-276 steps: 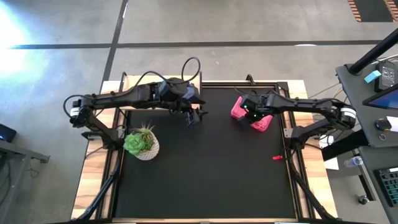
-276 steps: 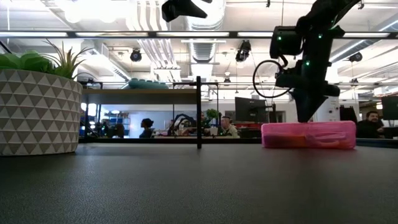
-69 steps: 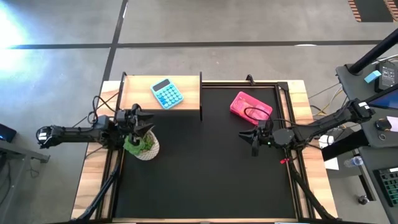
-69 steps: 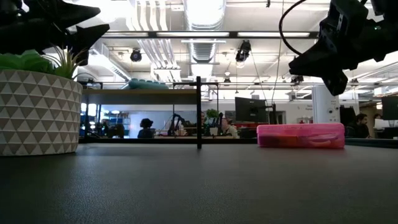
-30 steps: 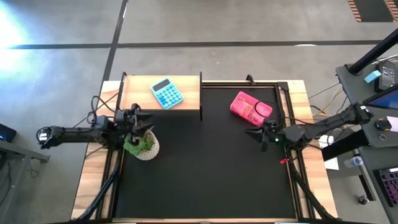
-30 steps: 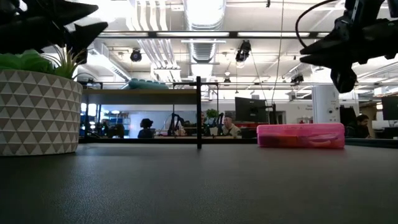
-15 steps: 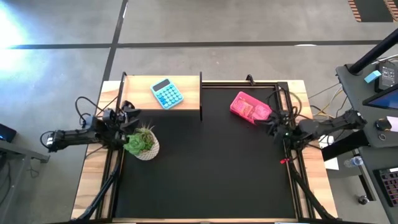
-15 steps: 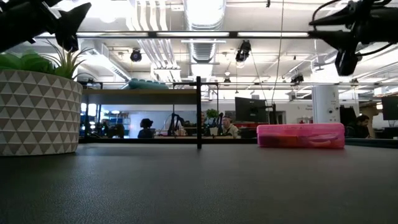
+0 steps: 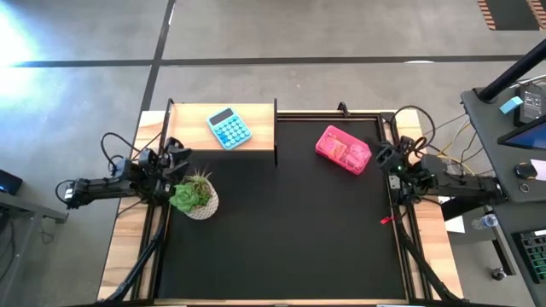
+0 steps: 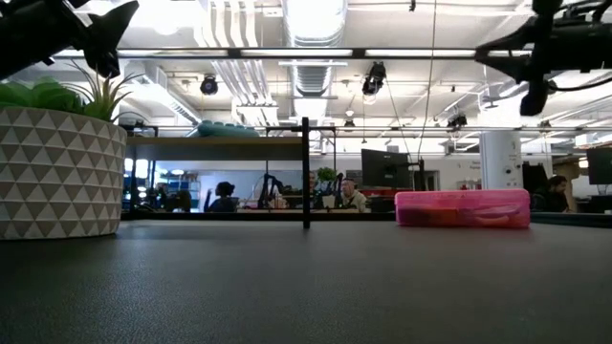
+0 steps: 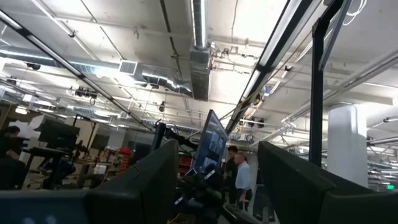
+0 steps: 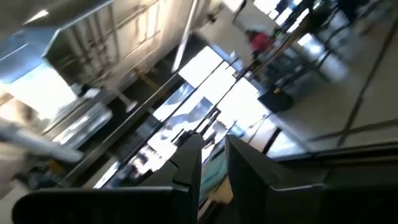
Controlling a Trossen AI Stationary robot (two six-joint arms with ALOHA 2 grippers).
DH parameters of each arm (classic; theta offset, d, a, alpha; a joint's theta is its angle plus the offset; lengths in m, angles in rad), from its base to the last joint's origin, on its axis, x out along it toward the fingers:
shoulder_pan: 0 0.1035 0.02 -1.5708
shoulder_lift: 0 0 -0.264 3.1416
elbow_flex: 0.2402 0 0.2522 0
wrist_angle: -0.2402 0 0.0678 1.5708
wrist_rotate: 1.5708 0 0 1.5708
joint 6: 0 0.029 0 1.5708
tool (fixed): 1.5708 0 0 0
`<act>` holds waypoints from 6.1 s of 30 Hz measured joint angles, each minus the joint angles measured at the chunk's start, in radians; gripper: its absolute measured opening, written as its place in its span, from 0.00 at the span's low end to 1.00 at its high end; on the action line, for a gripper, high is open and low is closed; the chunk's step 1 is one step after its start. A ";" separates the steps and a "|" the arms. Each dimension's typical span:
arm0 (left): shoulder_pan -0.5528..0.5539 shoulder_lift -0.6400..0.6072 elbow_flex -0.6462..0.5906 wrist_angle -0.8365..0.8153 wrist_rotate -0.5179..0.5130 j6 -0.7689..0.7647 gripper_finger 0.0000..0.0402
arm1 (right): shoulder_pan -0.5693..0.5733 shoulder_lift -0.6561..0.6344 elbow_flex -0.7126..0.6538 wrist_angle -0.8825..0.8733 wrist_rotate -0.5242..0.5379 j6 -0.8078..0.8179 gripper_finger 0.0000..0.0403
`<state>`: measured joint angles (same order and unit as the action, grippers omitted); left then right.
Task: Pack school essentials
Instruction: Return to Home Position
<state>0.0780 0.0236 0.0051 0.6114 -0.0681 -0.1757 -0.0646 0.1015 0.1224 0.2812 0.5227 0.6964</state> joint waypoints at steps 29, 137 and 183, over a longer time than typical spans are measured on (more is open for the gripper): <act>0.000 0.055 0.000 0.000 0.000 0.000 0.51 | -0.714 0.018 -0.012 -0.001 -0.002 0.000 0.16; 0.000 0.061 0.000 0.001 0.001 0.000 0.51 | -0.741 0.045 -0.111 -0.199 -0.005 -0.016 0.16; 0.000 0.061 0.000 0.001 0.001 0.000 0.51 | -0.741 0.045 -0.111 -0.199 -0.005 -0.016 0.16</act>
<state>0.0780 0.0845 0.0055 0.6121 -0.0670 -0.1760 -0.8051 0.1464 0.0116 0.0822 0.5175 0.6807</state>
